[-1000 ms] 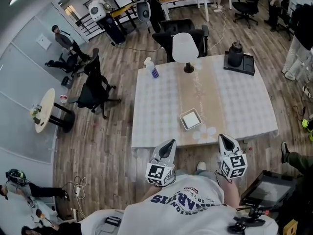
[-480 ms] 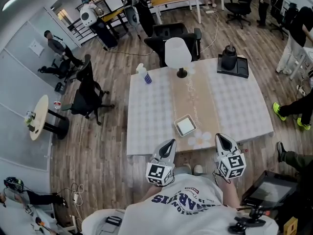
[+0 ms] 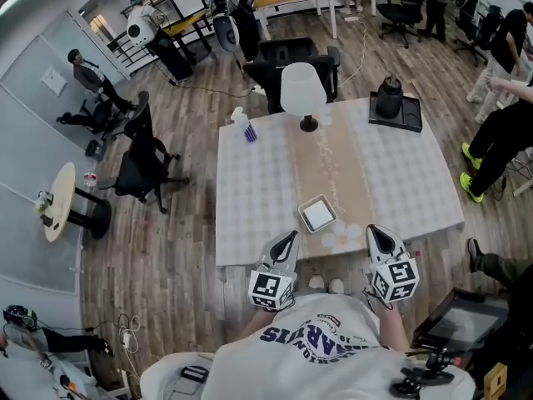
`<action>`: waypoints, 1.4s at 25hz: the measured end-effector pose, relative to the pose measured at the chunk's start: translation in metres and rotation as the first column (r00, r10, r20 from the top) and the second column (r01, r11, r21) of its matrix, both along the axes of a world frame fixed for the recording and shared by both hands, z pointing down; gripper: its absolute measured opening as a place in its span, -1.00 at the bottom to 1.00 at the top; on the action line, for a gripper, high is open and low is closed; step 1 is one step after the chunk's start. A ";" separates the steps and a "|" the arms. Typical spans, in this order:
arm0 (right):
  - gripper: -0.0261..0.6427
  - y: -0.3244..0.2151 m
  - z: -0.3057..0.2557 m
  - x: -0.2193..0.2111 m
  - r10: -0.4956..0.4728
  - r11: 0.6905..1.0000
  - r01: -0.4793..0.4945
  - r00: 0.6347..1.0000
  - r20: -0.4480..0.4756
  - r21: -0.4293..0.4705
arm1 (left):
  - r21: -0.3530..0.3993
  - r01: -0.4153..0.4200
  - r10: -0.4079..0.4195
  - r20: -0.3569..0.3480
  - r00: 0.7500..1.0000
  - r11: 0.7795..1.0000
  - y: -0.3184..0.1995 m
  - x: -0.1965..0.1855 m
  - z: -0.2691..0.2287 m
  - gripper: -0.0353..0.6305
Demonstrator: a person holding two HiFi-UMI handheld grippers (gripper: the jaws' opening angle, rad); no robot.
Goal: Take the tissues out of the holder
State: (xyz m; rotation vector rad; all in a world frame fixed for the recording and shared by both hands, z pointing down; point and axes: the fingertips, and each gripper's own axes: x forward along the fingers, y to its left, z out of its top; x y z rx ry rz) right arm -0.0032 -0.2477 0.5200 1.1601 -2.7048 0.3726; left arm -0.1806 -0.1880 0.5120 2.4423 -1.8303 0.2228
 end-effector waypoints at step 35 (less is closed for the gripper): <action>-0.89 0.001 0.014 0.052 0.208 0.977 -0.210 0.976 -0.063 -0.037 | -0.796 -0.100 0.640 0.398 0.657 0.597 -0.137 0.011 0.312 -0.01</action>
